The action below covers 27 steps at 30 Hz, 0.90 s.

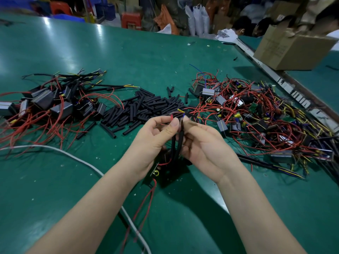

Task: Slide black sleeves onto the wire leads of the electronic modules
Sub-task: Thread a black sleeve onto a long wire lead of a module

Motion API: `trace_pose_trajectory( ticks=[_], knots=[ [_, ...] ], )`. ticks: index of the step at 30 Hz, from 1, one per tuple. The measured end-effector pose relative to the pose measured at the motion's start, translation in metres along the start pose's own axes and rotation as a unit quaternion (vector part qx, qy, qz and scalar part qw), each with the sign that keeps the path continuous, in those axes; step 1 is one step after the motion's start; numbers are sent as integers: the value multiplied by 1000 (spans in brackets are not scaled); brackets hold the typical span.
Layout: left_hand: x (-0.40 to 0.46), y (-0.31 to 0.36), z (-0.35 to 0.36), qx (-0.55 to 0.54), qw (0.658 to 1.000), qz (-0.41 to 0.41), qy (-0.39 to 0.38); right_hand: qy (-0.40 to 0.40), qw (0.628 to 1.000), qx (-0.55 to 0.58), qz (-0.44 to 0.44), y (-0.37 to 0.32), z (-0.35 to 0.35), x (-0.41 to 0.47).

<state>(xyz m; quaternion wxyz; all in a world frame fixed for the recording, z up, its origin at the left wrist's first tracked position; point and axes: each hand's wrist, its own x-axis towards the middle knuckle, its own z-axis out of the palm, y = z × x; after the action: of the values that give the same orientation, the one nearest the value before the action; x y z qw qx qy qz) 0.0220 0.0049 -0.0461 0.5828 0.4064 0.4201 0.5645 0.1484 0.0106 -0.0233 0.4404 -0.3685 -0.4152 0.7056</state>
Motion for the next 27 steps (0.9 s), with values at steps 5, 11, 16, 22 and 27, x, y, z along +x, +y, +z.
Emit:
trace_pose_trajectory(
  ticks=[5,11,16,22,27],
  knots=[
    [-1,-6,-1,170,972,156,43,38,998,59,-2,-1,-2,2],
    [-5,-8,-3,328,908,250,68,58,997,29,32,-1,-1,1],
    [-10,-9,2,403,862,302,49,69,997,17,9,3,1,0],
    [-12,-7,2,385,875,284,75,76,997,-18,-2,4,3,1],
    [-11,-5,3,379,875,286,95,98,991,-82,-32,4,5,-1]
  ],
)
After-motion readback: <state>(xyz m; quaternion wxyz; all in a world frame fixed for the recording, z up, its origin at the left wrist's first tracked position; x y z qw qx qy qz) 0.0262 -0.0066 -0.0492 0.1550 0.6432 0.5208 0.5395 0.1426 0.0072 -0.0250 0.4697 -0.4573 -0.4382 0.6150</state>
